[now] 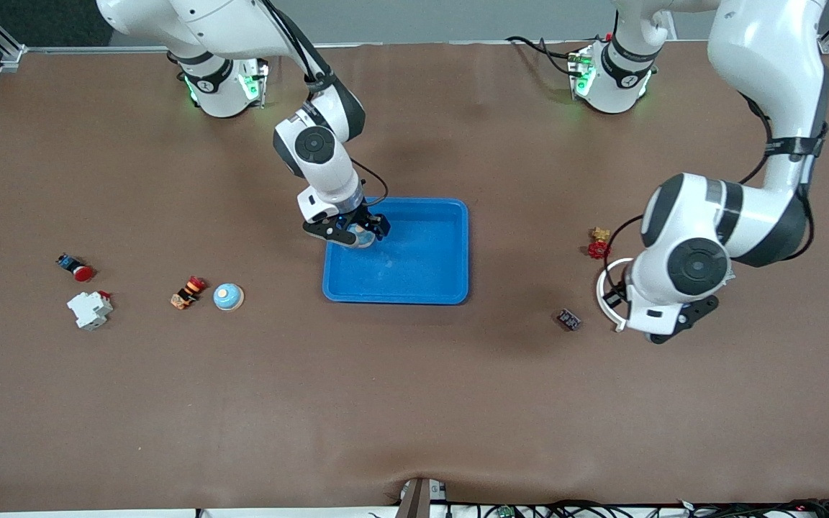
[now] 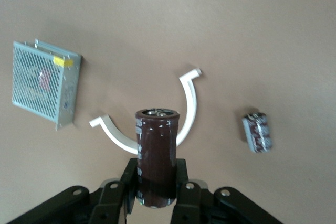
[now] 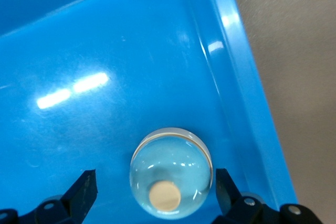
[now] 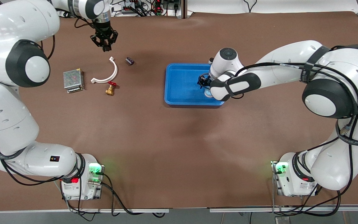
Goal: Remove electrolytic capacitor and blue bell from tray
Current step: 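Carry the capacitor beside the metal box while the right gripper carries the bell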
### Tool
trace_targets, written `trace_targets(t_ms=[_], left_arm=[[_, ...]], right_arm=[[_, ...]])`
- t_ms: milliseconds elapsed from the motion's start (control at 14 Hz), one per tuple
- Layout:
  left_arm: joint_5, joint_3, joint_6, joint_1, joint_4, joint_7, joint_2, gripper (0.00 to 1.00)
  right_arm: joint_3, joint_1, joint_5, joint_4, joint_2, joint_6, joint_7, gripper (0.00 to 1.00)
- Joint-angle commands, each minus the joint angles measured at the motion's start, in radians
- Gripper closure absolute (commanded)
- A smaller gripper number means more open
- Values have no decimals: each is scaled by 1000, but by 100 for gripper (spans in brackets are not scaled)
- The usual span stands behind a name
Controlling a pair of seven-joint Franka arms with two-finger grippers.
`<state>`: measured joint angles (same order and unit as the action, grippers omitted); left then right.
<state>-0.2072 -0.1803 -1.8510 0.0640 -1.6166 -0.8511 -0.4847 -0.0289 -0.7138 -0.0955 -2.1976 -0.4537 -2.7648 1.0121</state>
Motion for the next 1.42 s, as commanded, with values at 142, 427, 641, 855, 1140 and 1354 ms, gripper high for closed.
trace_targets(t_ms=[142,427,641,855,1140,1354], left_arm=[[-60,-10,-86,-87,-54,134,14,100],[-115,-11,-154,-145,-51,217,-29,100],[-124,-11,-177,-194,-51,314,-37,100],[-110,-13,-215,-233,-54,354,-57,100],[-93,-15,-304,-273,-59,363,-130,100],[-93,-13,-369,-303,-80,391,-156,100]], right_arm=[[29,-36,29,-1,-25,-35,37,0],[30,-36,29,-1,-25,-35,36,24],[30,-36,29,1,-25,-32,36,100],[34,-29,28,7,-22,-27,48,100],[34,-3,26,53,21,84,34,100],[34,36,26,145,44,258,5,100]])
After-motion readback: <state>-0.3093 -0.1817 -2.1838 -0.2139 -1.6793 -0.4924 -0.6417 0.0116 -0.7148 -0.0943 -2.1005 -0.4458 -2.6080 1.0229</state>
